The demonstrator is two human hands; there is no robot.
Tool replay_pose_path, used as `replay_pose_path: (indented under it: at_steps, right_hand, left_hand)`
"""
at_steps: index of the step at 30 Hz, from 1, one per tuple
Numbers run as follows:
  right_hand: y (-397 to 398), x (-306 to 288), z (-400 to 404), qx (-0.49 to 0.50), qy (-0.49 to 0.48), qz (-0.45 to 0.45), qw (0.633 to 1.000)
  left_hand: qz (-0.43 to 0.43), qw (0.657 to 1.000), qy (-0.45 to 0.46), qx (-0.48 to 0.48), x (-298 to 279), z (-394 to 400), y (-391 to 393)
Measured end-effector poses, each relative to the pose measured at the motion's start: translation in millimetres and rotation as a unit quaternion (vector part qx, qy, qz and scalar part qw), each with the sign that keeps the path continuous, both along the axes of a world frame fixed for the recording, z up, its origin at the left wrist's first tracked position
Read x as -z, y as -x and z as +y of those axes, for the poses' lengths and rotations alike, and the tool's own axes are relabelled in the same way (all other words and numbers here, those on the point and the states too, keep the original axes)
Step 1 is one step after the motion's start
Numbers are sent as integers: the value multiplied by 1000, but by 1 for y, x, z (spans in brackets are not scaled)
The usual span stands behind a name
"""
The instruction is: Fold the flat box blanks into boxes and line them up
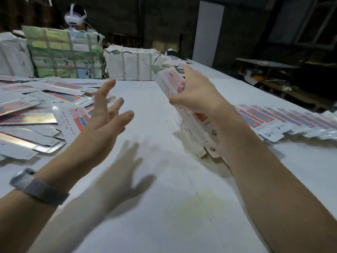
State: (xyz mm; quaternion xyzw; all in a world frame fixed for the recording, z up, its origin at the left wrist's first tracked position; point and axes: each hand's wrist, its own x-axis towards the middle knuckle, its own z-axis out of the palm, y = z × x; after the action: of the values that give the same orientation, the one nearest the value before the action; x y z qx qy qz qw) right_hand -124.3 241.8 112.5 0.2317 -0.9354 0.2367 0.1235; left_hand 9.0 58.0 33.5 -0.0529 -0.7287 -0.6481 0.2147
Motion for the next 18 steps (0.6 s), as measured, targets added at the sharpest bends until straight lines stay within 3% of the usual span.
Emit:
replay_pose_path:
  at_steps: [3,5,12,15,18]
  right_hand:
    - [30,-1,45,162,-37,-32,986]
    - [44,8,65,212,-71,-44,974]
    - [61,29,65,224,-97,-24,970]
    - [57,18,62,236,-91,6,967]
    - [38,9,42,194,-49,114,973]
  left_hand:
    - [-5,999,0,-48,-1,-2,-2]
    - [0,997,3,-75,-1,-6,0]
    - [-36,985,79,-149,3,-19,5]
    - [-77,956,188,-211,3,-26,5]
    - [-147,889,346,-263,9,-37,9]
